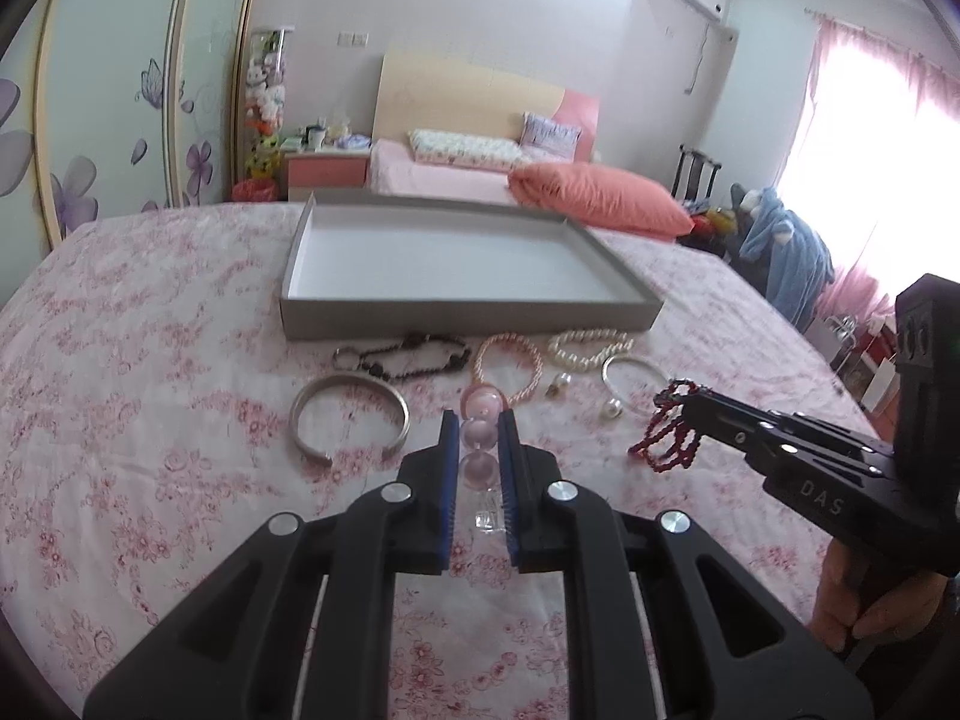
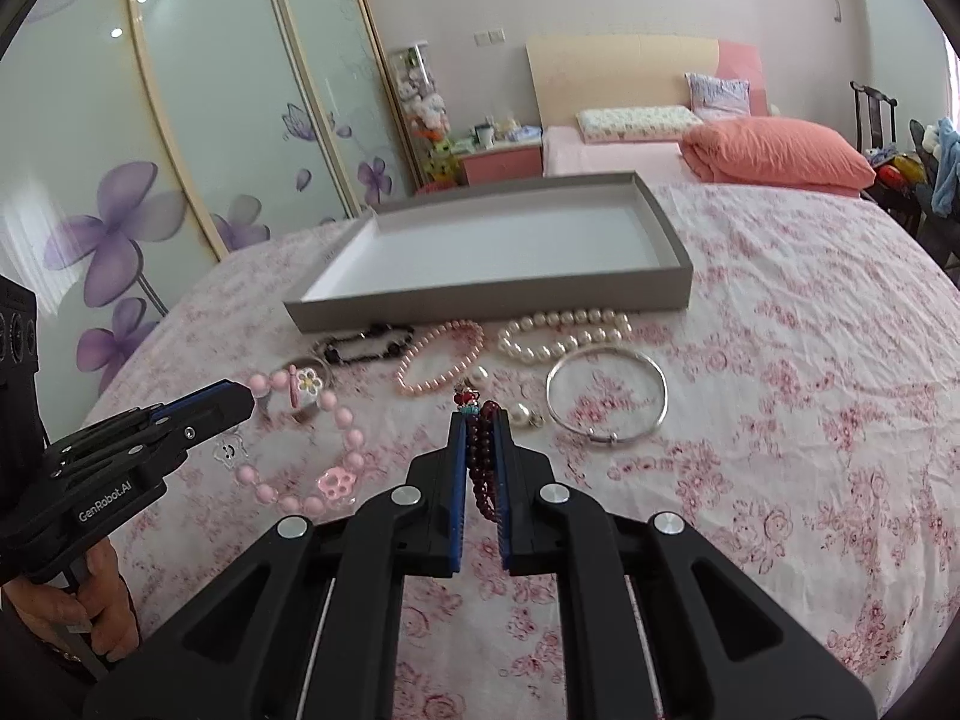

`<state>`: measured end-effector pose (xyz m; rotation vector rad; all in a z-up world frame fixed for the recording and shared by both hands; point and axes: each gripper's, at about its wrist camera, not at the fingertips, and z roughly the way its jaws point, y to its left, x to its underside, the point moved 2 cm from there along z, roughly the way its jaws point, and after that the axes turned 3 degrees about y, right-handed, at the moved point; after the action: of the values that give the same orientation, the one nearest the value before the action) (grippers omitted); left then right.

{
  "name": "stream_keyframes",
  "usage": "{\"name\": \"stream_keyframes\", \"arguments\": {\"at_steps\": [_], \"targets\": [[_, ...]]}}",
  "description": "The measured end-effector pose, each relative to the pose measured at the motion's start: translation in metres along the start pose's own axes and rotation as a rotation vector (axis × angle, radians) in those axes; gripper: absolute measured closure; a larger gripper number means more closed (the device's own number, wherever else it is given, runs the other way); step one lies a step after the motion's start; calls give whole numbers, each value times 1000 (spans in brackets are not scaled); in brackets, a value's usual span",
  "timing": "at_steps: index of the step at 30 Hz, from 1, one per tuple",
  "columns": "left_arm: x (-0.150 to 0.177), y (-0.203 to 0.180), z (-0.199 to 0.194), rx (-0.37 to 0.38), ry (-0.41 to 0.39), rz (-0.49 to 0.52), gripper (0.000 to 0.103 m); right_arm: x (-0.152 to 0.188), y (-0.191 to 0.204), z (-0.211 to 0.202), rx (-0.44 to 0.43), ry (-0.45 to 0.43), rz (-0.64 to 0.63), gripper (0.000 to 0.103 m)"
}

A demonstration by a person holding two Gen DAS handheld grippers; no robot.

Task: Organize jewelry
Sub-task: 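Carry pink bracelet with left tool while right tool carries red beads into tray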

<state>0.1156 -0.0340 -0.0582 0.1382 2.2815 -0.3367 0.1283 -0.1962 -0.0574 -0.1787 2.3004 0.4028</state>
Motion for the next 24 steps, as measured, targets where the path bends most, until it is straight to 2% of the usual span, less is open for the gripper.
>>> {"name": "stream_keyframes", "arguments": {"at_steps": [13,24], "targets": [[-11,-2,-28,3,-92,1,90,-10,11,-21,-11,-118,-13,94],[-39,-13,-54,-49,-193,54,90,-36,26,-57,26,-338,-89,94]]}}
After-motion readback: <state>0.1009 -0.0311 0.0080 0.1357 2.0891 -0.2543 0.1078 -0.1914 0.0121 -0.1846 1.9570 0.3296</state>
